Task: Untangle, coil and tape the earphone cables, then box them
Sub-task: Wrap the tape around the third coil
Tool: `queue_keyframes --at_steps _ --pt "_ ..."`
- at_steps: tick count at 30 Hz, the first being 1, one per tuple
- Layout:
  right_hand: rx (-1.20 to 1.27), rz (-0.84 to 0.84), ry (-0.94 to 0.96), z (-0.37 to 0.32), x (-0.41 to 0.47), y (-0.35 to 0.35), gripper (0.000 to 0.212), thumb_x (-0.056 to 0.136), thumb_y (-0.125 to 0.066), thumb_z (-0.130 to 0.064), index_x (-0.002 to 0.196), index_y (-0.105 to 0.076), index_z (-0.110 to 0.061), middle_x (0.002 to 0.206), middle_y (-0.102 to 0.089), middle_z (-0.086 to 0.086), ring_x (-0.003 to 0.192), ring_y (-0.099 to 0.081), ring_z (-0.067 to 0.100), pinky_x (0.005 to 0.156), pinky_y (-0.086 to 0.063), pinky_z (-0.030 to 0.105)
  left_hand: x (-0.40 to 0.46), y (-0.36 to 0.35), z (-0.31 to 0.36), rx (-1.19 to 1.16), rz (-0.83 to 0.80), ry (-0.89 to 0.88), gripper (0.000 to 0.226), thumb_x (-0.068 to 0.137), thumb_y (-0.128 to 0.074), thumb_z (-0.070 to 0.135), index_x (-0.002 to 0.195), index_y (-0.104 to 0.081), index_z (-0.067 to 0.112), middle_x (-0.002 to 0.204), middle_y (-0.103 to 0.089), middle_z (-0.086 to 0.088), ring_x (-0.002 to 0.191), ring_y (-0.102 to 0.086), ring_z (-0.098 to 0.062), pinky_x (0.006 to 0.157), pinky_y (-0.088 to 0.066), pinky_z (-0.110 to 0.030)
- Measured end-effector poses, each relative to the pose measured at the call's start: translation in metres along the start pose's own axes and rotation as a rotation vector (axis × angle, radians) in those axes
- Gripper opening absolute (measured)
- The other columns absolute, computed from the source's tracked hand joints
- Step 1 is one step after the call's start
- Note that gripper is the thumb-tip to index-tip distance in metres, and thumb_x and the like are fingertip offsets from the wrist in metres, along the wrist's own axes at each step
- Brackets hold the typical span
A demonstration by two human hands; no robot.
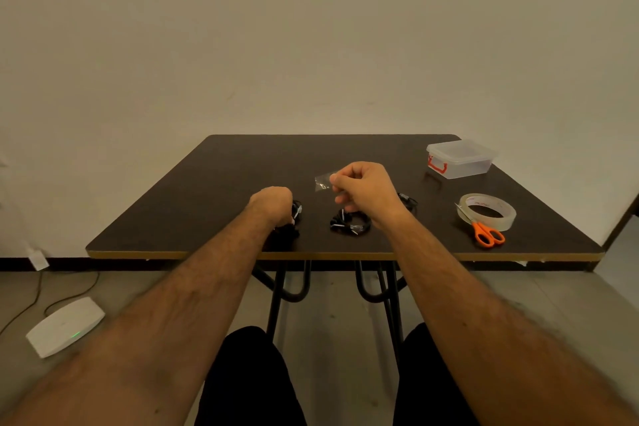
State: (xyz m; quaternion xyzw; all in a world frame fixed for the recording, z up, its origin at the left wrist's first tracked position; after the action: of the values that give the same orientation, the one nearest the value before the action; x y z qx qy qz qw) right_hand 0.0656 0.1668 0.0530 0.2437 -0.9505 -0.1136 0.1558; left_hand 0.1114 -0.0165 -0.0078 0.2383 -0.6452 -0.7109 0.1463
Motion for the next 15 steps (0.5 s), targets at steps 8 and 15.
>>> queue_keyframes --at_steps 8,15 --pt "0.008 -0.005 -0.01 0.007 -0.002 -0.002 0.009 0.093 -0.066 -0.02 0.091 -0.069 -0.012 0.085 -0.072 0.005 0.067 -0.067 0.013 0.058 -0.054 0.024 -0.005 -0.007 0.015 0.153 -0.031 -0.15 0.024 0.099 -0.056 0.025 0.118 -0.061 0.012 0.099 -0.06 -0.002 0.098 -0.058 -0.02 0.091 -0.047 -0.035" --pt "0.022 -0.014 -0.007 0.008 -0.002 -0.003 0.009 0.093 -0.065 -0.019 0.092 -0.069 -0.011 0.086 -0.072 0.007 0.068 -0.067 0.013 0.062 -0.056 0.027 0.002 0.003 0.02 0.163 -0.016 -0.164 0.032 0.085 -0.075 0.029 0.108 -0.068 0.009 0.106 -0.067 -0.008 0.103 -0.062 -0.024 0.091 -0.052 -0.037"
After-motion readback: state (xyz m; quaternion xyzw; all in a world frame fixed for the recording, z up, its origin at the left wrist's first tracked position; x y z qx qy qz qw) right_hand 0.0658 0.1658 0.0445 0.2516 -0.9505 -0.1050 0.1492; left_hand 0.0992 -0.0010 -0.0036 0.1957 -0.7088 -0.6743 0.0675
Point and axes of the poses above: each hand's wrist, its own x-axis towards the middle knuckle, its own y-axis out of the back of the hand, z = x × y, the point moved 10 cm from there along x, towards the middle knuckle
